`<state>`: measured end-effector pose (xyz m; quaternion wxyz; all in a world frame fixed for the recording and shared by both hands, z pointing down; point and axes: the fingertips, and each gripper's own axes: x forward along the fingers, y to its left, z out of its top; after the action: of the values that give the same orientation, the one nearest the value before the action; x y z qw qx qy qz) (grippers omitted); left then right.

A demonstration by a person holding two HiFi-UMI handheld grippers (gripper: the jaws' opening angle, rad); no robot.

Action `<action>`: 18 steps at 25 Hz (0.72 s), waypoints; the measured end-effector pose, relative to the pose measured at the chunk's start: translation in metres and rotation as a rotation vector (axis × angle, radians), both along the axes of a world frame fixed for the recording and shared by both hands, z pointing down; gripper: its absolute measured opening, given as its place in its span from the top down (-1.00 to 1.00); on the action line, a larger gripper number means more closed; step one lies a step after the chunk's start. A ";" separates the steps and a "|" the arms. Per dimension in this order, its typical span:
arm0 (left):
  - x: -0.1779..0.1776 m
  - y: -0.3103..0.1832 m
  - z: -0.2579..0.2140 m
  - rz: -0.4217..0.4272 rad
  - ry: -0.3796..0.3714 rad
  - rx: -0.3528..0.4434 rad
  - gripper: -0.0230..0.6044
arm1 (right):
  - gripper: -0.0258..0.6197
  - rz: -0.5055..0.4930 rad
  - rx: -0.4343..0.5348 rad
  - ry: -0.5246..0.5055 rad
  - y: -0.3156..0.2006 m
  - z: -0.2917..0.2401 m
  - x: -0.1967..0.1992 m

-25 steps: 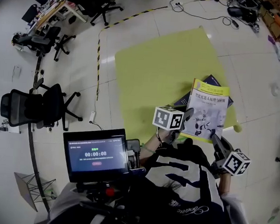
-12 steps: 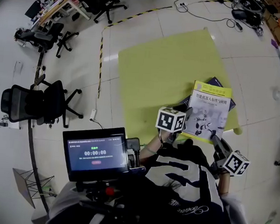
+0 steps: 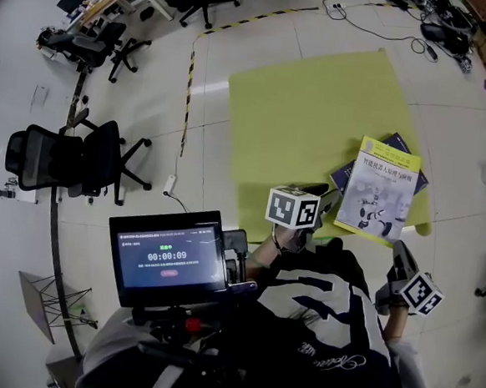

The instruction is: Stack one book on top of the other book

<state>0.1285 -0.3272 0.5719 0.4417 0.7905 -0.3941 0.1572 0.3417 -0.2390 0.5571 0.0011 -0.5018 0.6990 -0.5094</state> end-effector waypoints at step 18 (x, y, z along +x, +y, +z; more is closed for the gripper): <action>-0.144 0.101 -0.042 0.126 0.079 0.099 0.49 | 0.91 0.218 0.225 -0.019 0.073 -0.065 -0.141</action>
<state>-0.0157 -0.2264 0.5303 0.4067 0.8401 -0.3331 0.1335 0.2002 -0.1664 0.4926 0.1190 -0.5665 0.6931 -0.4295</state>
